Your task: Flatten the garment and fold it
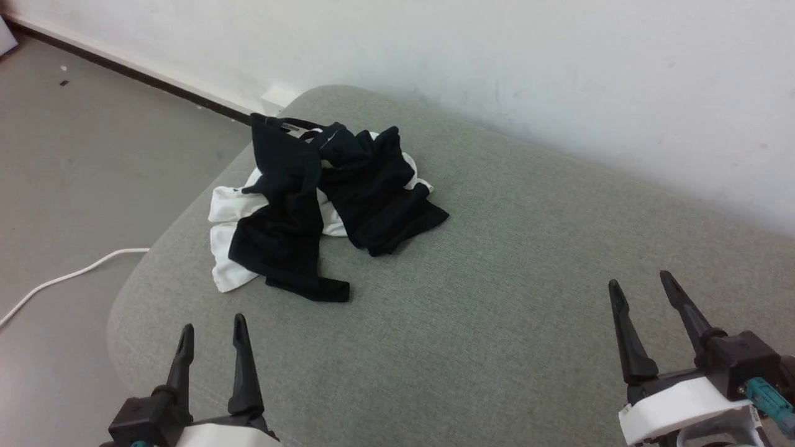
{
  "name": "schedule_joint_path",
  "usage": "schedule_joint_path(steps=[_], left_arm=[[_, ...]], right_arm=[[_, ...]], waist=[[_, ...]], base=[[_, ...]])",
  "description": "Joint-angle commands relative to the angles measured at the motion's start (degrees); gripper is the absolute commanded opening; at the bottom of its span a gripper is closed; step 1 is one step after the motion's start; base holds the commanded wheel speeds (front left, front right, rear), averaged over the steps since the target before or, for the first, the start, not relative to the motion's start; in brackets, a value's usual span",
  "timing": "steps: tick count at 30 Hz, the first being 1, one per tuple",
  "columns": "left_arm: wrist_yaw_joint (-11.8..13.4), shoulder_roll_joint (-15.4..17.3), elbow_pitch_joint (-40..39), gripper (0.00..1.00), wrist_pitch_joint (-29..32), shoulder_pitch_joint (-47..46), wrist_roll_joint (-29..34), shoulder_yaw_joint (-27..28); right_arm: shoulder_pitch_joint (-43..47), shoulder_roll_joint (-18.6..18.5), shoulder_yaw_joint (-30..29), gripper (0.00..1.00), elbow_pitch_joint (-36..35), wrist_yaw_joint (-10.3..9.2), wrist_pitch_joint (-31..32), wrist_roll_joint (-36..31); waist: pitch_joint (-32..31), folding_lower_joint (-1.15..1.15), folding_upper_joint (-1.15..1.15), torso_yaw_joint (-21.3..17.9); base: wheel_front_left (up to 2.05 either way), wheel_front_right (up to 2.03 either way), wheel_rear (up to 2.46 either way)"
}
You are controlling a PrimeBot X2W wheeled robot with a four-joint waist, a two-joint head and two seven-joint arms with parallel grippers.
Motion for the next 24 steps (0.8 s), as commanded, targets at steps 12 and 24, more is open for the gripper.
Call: schedule_joint_path(steps=[12, 24], left_arm=[[1.45, 0.95, -1.34, 1.00, -0.59, 2.04, -1.58, -0.63], [0.28, 0.61, -3.92, 1.00, -0.88, -0.01, -4.51, -1.65]], right_arm=[[1.30, 0.18, -0.39, 1.00, -0.63, -0.11, -1.01, 0.85], [1.51, 0.18, -0.71, 1.00, -0.83, -0.11, -1.02, 0.90]], waist=[[-0.69, 0.00, 0.00, 2.29], [-0.61, 0.00, 0.00, 2.01]], base=[[0.00, 0.00, 0.00], [0.00, 0.00, 0.00]])
